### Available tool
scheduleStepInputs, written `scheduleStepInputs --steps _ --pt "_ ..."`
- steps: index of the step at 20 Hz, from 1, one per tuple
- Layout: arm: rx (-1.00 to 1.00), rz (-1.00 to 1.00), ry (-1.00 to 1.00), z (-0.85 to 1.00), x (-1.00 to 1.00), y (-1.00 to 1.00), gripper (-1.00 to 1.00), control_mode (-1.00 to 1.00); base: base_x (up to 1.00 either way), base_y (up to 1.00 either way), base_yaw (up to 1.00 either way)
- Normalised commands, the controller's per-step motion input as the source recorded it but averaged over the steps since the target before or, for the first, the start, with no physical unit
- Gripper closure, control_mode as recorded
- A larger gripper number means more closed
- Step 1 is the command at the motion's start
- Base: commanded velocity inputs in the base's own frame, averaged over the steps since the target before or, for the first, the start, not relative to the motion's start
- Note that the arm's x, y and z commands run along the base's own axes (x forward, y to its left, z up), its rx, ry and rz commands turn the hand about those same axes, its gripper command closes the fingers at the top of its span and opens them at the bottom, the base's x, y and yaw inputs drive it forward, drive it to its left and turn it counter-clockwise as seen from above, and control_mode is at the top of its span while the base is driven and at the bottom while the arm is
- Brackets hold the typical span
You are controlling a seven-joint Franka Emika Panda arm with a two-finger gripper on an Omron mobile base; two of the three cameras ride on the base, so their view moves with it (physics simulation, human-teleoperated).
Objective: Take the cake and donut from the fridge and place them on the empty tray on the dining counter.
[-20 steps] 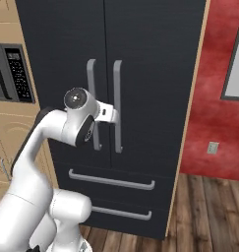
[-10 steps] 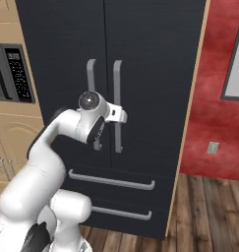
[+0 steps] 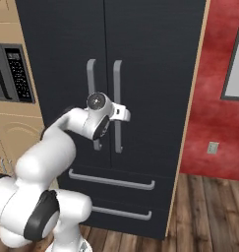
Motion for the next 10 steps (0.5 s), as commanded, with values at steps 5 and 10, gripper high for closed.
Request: scheduleStepInputs --steps 5,10 --pt "0.00 0.00 0.00 -0.13 0.44 -0.12 -1.00 -1.00 0.00 0.00 0.00" --pt "0.00 0.00 -0.02 -0.09 0.37 -0.12 -1.00 -1.00 0.00 0.00 0.00"
